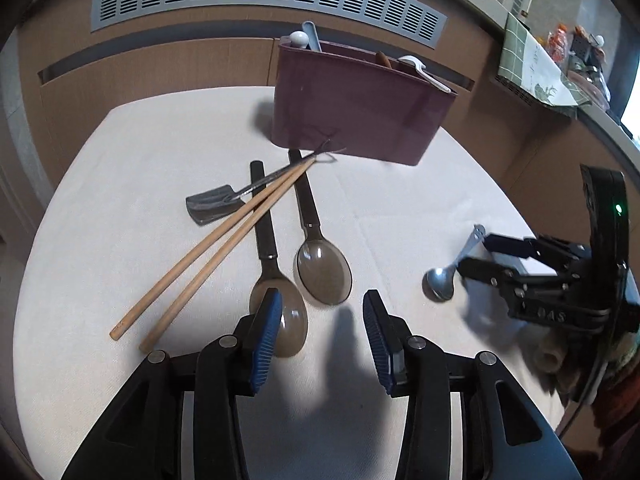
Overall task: Organize utensils
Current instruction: 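Grasp the smiley-handle metal spoon with the right tool while the left tool grasps the brown spoon, then lift the metal spoon with the right tool while the left tool lifts the brown spoon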
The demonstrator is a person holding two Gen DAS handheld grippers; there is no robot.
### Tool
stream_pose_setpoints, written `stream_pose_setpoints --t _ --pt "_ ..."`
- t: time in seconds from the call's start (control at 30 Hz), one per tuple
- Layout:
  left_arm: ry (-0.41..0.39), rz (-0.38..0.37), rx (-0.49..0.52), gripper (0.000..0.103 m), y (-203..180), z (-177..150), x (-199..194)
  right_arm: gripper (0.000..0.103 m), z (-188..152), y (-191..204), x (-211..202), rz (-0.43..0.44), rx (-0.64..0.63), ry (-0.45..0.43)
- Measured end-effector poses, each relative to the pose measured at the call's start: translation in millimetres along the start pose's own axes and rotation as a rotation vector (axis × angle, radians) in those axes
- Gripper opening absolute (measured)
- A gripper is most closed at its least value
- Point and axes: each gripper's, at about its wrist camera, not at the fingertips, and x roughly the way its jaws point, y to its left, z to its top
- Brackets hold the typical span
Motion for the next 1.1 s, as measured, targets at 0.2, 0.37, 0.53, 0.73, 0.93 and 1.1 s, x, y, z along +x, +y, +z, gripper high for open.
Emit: stream_pose_setpoints --t 0.2,0.37,0.53,0.73,0.93,1.1 --pt "0.008 0.109 0.026 0.045 -22 17 28 0.066 -5 4 -3 0.011 -0.05 0.056" --pt "0.02 0.202 -0.009 0.045 -27 23 45 0.075 -16 12 -7 0.02 -0.109 0.071" --pt "0.012 0.209 -0.063 0.045 -16 24 44 0.073 -21 11 -10 0.032 -0.115 0.032" --pt "-0.004 0.17 -0.088 0.033 -5 20 36 0.042 6 -12 -21 0.036 -0.087 -0.045" --pt "-0.03 0.103 -0.058 0.033 0 7 14 0.028 38 -32 15 -0.053 -0.075 -0.005" --pt "-0.134 0.115 -0.028 0.033 7 7 -24 0.031 28 -36 11 -0.017 -0.052 0.036"
